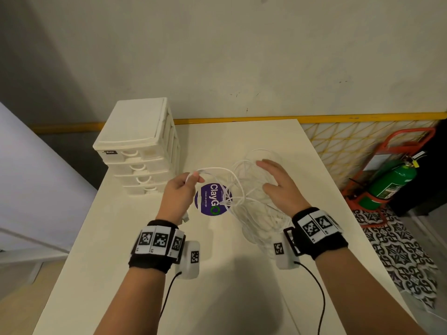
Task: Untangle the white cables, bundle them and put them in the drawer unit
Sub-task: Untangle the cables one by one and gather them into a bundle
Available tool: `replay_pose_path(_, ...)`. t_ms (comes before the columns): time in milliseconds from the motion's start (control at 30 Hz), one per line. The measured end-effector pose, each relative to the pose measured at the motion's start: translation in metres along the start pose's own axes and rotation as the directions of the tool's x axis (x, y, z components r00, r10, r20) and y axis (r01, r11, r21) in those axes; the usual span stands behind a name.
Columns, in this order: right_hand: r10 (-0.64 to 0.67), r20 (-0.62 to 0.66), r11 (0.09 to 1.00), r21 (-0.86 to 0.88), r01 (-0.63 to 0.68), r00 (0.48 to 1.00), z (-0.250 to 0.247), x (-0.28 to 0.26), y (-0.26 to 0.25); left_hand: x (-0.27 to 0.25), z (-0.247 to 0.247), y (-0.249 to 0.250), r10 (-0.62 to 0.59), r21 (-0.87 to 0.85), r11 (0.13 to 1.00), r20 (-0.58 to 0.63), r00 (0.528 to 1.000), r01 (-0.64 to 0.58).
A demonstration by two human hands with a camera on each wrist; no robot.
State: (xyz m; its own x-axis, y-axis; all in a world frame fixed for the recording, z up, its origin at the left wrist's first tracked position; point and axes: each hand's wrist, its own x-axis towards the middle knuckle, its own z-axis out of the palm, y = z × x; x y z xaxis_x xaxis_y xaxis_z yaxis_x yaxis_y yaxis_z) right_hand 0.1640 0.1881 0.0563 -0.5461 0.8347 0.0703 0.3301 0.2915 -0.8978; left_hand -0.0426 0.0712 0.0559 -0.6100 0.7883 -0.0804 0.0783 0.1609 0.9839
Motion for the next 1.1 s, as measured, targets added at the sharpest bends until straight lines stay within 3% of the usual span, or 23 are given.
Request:
replay_pose_path(100,-0.130,0.028,0.990,0.058,0.128,0.991,0.015,-0.004,-0.020,-0.008,0.012,0.008,0.024,-0.013,1.000,0.071,0.997,-0.023)
replay_pose_path(200,-0.075,0.180,0.996,-0.036,0.083,0.981,0.031,-0.003,-0.026,-0.019,0.020,0.022,0.064,-0.045,0.997,0.181,0.981,-0.057)
replay_pose_path(300,-0.112,0.197,0.982,-0.125,0.138,0.974,0.044,0.001,-0.015,-0.025,0.017,0.030,0.107,-0.128,0.990,0.330,0.938,-0.067)
replay_pose_path(400,-0.214,0.192,0.957,-0.156,0.245,0.958,0.049,0.003,-0.005,-0.023,0.010,0.029,0.108,-0.278,0.960,0.465,0.879,0.029)
replay_pose_path(533,-0.142,0.286,0.966,-0.170,0.197,0.948,0.051,-0.002,-0.005,-0.021,0.007,0.030,0.146,-0.494,0.862,0.450,0.881,0.110)
replay_pose_path(633,-0.139,0.278,0.942,-0.259,0.214,0.951,0.049,-0.005,0.009,-0.022,0.005,0.033,0.159,-0.561,0.818,0.429,0.889,0.124)
replay_pose_path(733,-0.166,0.158,0.961,-0.195,0.196,0.973,0.042,-0.004,0.024,-0.025,0.004,0.036,0.157,-0.593,0.795,0.410,0.898,0.131)
replay_pose_path(800,-0.199,-0.036,0.950,-0.253,0.184,0.979,0.035,-0.001,0.030,-0.023,0.004,0.038,0.160,-0.580,0.807,0.392,0.906,0.108)
replay_pose_path(833,-0.223,-0.161,0.925,-0.347,0.157,0.961,0.030,0.001,0.032,-0.022,0.004,0.038,0.161,-0.558,0.825,0.385,0.909,0.090)
replay_pose_path(933,-0.275,-0.488,0.837,-0.546,-0.044,0.829,0.012,0.003,0.026,-0.020,0.004,0.037,0.146,-0.486,0.873,0.346,0.927,0.044)
replay_pose_path(1000,-0.119,-0.548,0.899,-0.414,-0.145,0.828,0.009,0.002,0.018,-0.020,0.007,0.034,0.125,-0.461,0.886,0.317,0.940,0.038)
replay_pose_path(1067,0.092,-0.476,0.963,-0.181,-0.199,0.875,0.010,0.004,0.015,-0.019,0.011,0.030,0.099,-0.424,0.905,0.287,0.953,0.033)
replay_pose_path(1100,0.128,-0.417,0.979,-0.092,-0.183,0.900,0.011,0.006,0.014,-0.017,0.013,0.028,0.092,-0.391,0.920,0.266,0.960,0.020)
